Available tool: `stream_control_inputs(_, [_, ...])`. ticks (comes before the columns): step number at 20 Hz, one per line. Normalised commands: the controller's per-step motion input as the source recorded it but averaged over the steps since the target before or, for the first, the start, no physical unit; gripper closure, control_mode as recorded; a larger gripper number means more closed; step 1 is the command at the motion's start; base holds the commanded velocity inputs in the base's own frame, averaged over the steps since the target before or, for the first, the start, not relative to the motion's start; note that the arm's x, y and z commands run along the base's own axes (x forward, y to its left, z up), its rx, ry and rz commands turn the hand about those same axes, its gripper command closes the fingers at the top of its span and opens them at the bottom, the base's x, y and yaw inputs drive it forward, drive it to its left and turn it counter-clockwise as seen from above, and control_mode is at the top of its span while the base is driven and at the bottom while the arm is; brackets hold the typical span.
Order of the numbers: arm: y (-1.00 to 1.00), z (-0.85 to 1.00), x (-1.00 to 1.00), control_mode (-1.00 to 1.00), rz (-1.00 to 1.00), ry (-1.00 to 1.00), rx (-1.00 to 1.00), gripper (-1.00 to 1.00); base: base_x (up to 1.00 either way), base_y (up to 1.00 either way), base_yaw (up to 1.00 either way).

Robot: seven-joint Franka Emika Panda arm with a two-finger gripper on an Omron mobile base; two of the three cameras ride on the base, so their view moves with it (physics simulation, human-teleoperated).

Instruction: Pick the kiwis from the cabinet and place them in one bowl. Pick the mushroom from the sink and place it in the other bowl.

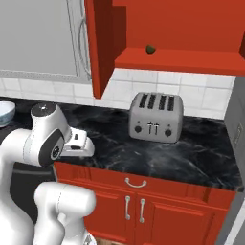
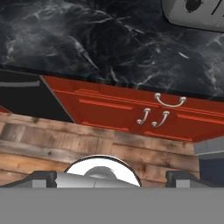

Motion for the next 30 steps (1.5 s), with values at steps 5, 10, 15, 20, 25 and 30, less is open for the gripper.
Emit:
stream_control_inputs(5, [0.00, 0.00, 0.00, 1.00, 0.00, 0.00, 0.00, -1.00, -0.16, -0.58, 0.02])
stream_control_inputs(10, [0.00, 0.00, 0.00, 1.00, 0.00, 0.00, 0.00, -1.00, 0.15, -0.55, 0.00])
stream_control_inputs(15, [0.00, 0.00, 0.00, 1.00, 0.00, 0.00, 0.00, -1.00, 0.28, -0.52, 0.00])
stream_control_inputs(20, [0.00, 0.00, 0.00, 1.00, 0.00, 0.00, 0.00, -1.00, 0.48, -0.33, 0.01])
stream_control_inputs(25, [0.00, 0.00, 0.00, 1.00, 0.00, 0.00, 0.00, -1.00, 0.78, -0.11, 0.03])
stream_control_inputs(30, [0.00, 0.00, 0.00, 1.00, 0.00, 0.00, 0.00, -1.00, 0.53, -0.41, 0.00])
